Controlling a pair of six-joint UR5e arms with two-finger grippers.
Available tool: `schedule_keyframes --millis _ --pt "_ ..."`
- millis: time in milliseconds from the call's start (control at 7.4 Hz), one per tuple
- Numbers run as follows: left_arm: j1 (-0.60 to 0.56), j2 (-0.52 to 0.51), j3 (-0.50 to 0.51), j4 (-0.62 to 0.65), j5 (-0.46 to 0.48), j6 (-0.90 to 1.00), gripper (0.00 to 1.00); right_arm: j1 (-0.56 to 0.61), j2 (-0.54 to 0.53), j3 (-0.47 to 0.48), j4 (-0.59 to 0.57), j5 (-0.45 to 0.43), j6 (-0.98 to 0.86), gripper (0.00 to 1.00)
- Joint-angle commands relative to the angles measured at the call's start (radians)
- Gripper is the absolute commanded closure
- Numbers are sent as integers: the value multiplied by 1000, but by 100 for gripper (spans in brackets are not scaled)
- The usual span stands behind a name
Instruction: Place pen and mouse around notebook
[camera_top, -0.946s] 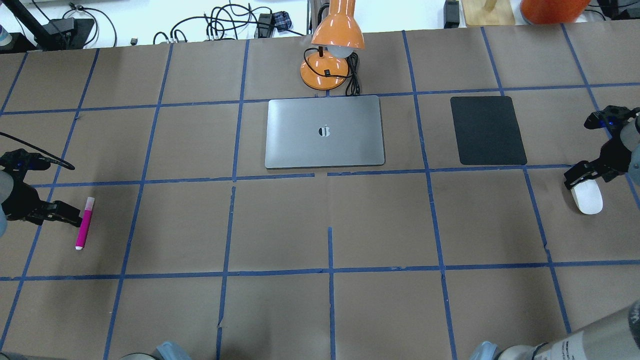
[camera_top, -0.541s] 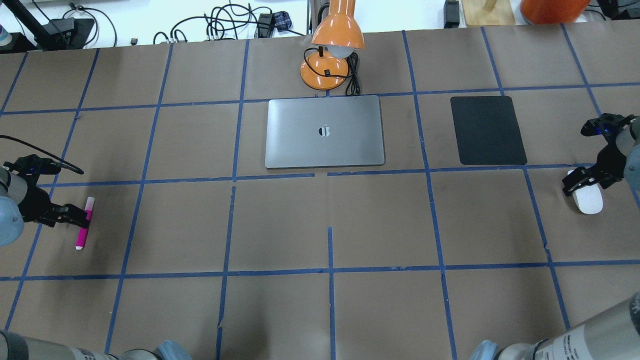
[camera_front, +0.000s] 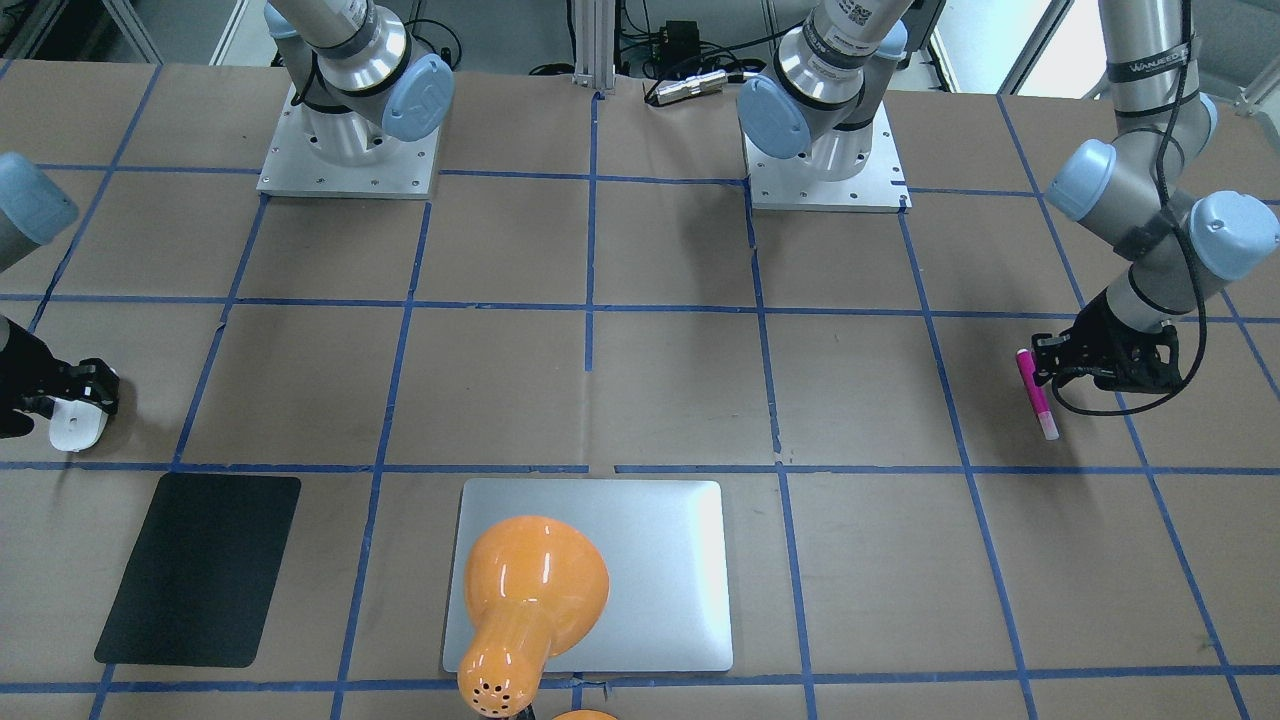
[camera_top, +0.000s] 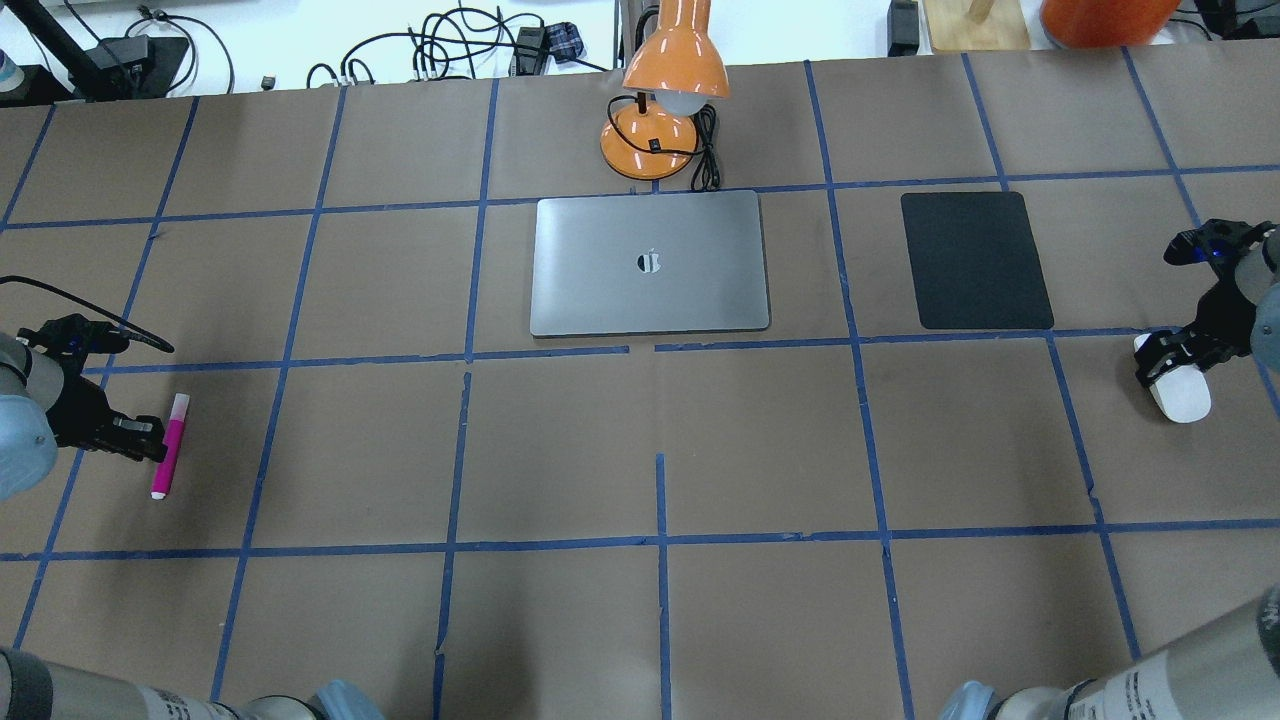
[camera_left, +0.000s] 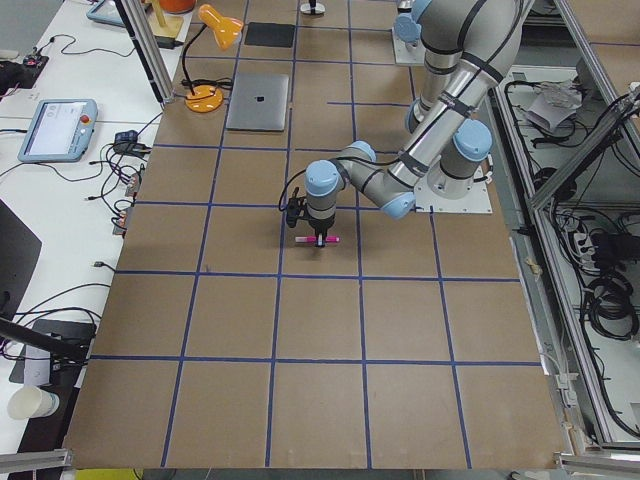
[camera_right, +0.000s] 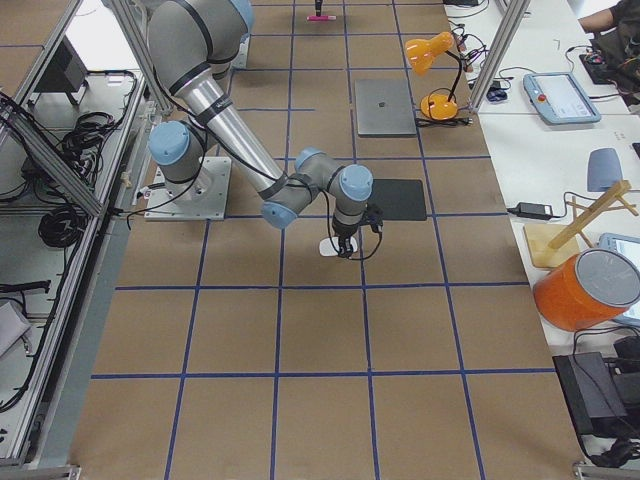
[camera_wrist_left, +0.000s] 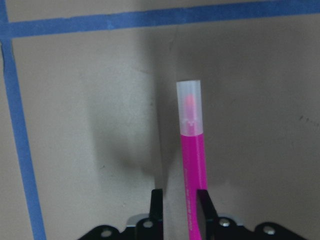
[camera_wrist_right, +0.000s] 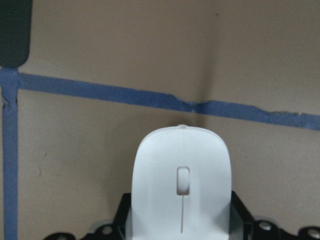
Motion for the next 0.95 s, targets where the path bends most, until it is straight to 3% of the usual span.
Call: schedule_keyframes --millis 0,405,541,811 --pt "0 1 3 -2 2 0 64 79 -4 -79 26 8 60 94" --pt "0 13 8 -8 -3 -2 64 345 39 -311 225 12 418 94" --pt "-3 25 9 -8 -4 -5 63 405 100 -358 219 11 465 93" --pt "-1 16 -2 -8 -17 -28 63 417 186 -406 210 12 489 93"
